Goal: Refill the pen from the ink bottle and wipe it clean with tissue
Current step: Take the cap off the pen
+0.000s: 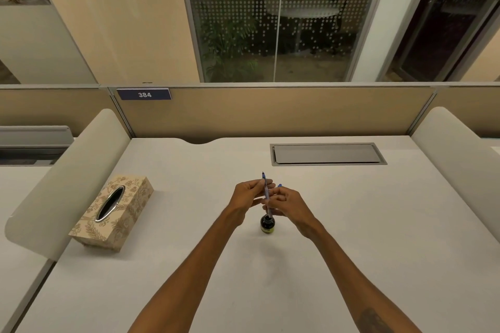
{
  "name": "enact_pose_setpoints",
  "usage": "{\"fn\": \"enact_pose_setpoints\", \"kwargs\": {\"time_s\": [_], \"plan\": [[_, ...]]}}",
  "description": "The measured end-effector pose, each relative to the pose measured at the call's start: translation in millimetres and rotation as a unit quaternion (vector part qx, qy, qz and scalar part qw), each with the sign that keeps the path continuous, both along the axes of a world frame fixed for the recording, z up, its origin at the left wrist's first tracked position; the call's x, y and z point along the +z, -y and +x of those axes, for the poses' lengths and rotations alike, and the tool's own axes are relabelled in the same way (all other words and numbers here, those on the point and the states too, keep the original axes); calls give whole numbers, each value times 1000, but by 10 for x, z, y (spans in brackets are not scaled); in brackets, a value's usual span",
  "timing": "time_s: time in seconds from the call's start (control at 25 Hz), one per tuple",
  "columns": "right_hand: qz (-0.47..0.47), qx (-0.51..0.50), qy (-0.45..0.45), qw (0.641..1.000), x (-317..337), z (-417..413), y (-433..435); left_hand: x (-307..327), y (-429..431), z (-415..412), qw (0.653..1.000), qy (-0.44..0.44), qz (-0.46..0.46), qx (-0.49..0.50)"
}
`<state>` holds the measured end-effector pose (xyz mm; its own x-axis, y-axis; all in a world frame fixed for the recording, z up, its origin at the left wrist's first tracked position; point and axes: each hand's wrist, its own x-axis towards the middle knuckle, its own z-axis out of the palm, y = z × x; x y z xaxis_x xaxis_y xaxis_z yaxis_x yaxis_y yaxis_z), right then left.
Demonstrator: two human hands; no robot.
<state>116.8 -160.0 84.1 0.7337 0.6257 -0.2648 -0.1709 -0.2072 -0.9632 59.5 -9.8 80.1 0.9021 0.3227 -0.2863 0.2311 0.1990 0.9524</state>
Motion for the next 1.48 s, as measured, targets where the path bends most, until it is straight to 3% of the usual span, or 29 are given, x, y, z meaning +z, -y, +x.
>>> {"fn": "enact_pose_setpoints", "kwargs": {"time_s": [0.2, 0.56, 0.72, 1.0, 1.48], "plan": [[0, 27, -40, 999, 84, -37, -102, 94, 21, 42, 1000, 12, -28, -7], [13, -134, -36, 990, 72, -19, -134, 161, 178, 147, 997, 17, -39, 67], [36, -119, -158, 980, 87, -43, -105, 196, 221, 142, 997, 11, -55, 56], [123, -127, -247, 953, 43, -48, -57, 199, 193, 111, 997, 1, -58, 43], [151, -135, -272, 941, 24, -43, -78, 243, 181, 110, 997, -3, -57, 43]]}}
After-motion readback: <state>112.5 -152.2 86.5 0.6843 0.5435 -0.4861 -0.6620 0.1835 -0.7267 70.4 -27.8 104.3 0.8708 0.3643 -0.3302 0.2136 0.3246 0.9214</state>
